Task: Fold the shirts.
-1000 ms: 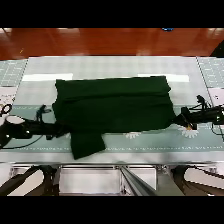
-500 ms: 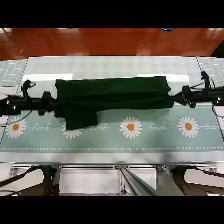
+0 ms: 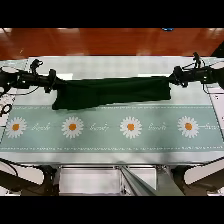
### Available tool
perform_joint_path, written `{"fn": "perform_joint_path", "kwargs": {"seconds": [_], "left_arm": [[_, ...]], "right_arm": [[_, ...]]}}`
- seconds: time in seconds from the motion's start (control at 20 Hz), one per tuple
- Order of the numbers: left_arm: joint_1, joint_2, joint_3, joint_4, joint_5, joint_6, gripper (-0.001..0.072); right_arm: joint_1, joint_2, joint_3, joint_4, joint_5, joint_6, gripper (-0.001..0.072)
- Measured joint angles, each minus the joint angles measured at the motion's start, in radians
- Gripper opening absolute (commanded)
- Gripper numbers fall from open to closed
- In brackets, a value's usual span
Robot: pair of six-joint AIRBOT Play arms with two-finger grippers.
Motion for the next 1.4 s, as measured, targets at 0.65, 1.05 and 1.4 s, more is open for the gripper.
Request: {"fn": "perform_joint_path", "kwargs": {"seconds": [0.65,1.05,1.4], "left_arm": [[-0.023,-0.158,0.185,0.004,-0.002,-0.033,0.0508],[0.081,0.091,0.142,0.279,-0.054,-0.078,0.0507],[-0.007,0.589,-0.430,0.378,0.368,-0.069,0.0506]], "right_arm": [[0.013,-0.138,0.159,-0.010,-0.029,0.030,0.0416],[-0.192,0.026,0.165,-0.158,0.113,0.066,0.0417],[-0.237,0.090,-0.112,-0.142,0.019,0.039,0.0419]]}}
